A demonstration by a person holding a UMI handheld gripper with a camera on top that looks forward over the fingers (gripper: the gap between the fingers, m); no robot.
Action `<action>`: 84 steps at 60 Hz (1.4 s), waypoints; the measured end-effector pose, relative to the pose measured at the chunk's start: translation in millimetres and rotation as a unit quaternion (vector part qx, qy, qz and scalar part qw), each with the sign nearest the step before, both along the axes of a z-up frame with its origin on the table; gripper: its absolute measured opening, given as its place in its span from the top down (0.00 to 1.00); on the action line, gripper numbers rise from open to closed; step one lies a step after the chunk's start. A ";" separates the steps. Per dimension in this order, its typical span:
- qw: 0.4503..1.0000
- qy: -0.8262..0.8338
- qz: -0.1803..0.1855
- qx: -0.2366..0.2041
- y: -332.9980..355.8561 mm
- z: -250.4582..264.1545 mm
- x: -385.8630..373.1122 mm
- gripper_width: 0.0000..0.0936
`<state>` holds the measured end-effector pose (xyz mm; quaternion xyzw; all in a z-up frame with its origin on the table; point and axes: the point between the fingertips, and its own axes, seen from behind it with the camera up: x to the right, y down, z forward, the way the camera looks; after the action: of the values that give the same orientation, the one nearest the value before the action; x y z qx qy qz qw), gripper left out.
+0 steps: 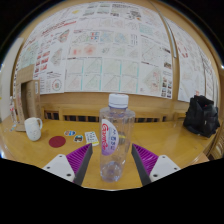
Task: Pour water
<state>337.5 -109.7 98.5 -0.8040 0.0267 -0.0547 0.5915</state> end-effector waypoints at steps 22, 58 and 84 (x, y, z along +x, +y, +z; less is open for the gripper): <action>1.000 -0.003 -0.023 0.020 25.4 -9.8 9.2 0.64; 0.872 -0.471 -0.125 0.043 61.2 213.6 -26.3 0.66; 0.470 -0.870 0.140 0.046 180.4 162.5 -282.1 0.66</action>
<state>55.5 70.7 261.0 -0.3075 -0.6123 -0.6411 0.3458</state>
